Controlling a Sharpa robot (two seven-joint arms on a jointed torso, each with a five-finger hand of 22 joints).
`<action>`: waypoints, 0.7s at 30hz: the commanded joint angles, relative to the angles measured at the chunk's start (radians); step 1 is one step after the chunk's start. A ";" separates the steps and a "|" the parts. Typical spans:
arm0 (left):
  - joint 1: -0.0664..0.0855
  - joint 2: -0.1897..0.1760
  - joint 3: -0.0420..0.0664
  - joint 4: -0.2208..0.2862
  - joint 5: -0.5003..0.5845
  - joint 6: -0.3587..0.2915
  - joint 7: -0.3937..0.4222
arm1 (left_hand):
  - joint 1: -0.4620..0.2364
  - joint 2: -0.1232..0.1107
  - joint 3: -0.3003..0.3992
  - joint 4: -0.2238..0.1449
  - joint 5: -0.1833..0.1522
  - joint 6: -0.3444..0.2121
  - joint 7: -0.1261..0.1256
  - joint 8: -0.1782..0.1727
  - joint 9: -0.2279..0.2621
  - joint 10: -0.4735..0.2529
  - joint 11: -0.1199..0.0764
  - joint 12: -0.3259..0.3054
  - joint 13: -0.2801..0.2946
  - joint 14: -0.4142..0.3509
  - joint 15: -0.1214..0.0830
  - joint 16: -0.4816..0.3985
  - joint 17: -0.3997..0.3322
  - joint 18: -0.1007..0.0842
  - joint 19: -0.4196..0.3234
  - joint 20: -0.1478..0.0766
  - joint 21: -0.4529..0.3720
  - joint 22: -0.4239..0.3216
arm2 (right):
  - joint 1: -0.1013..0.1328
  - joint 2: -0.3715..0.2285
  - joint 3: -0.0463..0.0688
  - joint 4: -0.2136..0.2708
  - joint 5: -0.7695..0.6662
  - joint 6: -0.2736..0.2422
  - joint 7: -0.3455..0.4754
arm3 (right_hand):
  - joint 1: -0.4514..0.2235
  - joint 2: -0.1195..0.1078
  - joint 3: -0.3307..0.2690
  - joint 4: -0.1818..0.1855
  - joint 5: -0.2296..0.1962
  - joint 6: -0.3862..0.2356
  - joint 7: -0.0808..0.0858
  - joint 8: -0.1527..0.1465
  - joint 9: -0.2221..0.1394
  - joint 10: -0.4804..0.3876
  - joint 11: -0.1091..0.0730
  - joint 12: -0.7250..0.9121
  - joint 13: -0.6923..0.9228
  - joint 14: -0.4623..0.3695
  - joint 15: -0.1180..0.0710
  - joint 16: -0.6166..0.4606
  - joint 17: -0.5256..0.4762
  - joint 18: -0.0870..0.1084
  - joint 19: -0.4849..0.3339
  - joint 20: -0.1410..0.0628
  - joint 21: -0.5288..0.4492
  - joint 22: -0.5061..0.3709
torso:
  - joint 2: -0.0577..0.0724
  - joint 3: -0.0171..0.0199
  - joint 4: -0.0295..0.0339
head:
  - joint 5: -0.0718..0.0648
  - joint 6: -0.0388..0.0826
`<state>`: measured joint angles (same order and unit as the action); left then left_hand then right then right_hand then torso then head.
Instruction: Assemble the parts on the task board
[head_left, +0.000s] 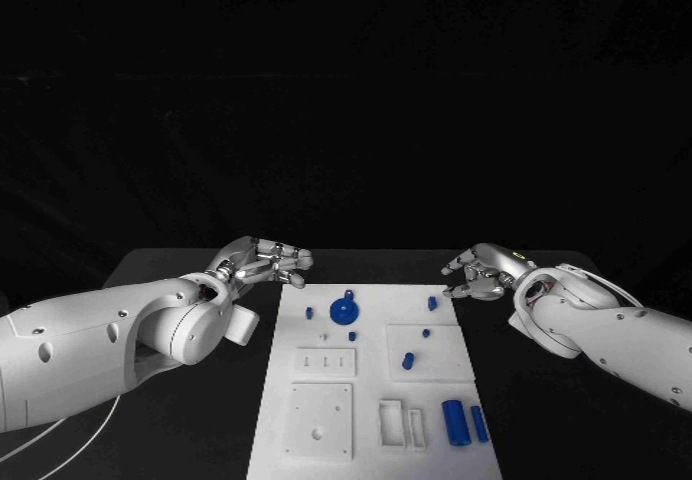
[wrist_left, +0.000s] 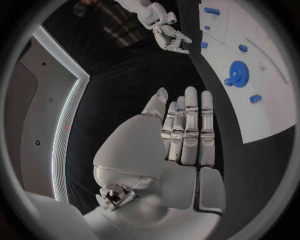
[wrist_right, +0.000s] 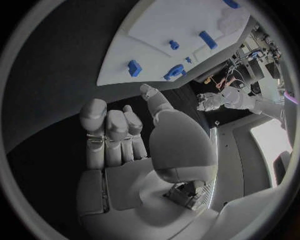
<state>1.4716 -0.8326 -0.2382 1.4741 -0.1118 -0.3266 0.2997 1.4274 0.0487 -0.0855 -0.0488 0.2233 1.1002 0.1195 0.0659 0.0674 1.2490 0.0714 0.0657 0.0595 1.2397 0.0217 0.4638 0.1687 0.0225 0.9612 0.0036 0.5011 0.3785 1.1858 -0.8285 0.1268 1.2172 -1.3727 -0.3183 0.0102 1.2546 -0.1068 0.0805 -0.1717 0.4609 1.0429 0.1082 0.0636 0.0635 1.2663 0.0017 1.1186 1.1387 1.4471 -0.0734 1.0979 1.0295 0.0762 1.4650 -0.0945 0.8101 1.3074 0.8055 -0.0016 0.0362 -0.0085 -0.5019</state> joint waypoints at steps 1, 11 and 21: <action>0.002 0.003 0.000 -0.002 -0.006 0.019 0.006 | -0.003 0.006 0.000 -0.008 0.001 -0.006 -0.003 0.000 0.000 0.004 0.001 -0.004 0.000 0.002 0.001 -0.005 -0.001 0.004 -0.002 0.000 0.000 0.002 | -0.001 0.000 0.001 -0.019 0.041 0.066 0.075 | 0.009 0.008 -0.024 -0.004 -0.003 -0.010 0.001 -0.001 -0.001 -0.009 0.001 -0.008 -0.003 -0.003 0.005 -0.005 0.001 0.009 0.023 0.006 -0.005 0.095 | 0.001 -0.0019 0.0004 | -0.003 -0.002; 0.002 0.007 0.000 -0.005 -0.009 0.022 0.008 | -0.004 0.006 0.001 -0.010 0.001 -0.007 -0.002 0.000 0.000 -0.001 0.002 -0.004 0.000 0.001 0.001 -0.005 -0.001 0.004 -0.003 0.000 0.001 0.003 | -0.019 0.035 0.001 -0.084 0.039 0.089 0.097 | 0.027 0.014 -0.042 -0.017 -0.035 -0.033 0.000 -0.002 -0.002 -0.015 -0.001 -0.013 -0.008 -0.006 0.004 -0.013 -0.005 0.009 0.019 0.006 -0.017 0.093 | 0.001 -0.0040 0.0031 | -0.009 -0.008; 0.002 0.007 0.000 -0.006 -0.011 0.023 0.008 | -0.004 0.006 0.001 -0.010 0.001 -0.007 -0.002 0.000 0.000 -0.001 0.002 -0.004 0.000 0.001 0.001 -0.005 -0.001 0.004 -0.003 0.000 0.001 0.003 | -0.040 0.073 0.001 -0.129 0.043 0.098 0.105 | 0.020 0.026 -0.047 -0.027 -0.037 -0.016 -0.001 -0.001 -0.001 -0.014 -0.002 -0.009 -0.004 -0.005 0.004 -0.011 -0.002 0.007 0.019 0.005 -0.016 0.093 | 0.000 -0.0056 0.0020 | -0.010 -0.015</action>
<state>1.4716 -0.8274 -0.2387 1.4667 -0.1172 -0.3200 0.2998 1.4274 0.0487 -0.0861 -0.0537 0.2233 1.1002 0.1195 0.0659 0.0674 1.2490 0.0715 0.0657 0.0595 1.2398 0.0217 0.4638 0.1688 0.0224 0.9612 0.0036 0.5011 0.3805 1.1467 -0.7575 0.1271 1.0901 -1.3348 -0.2458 0.0930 1.2743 -0.0870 0.0349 -0.1958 0.4290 1.0214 0.1058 0.0636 0.0635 1.2578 0.0001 1.1098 1.1337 1.4443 -0.0706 1.0871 1.0265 0.0762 1.4650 -0.0945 0.7967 1.3074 0.8062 -0.0064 0.0395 -0.0196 -0.5156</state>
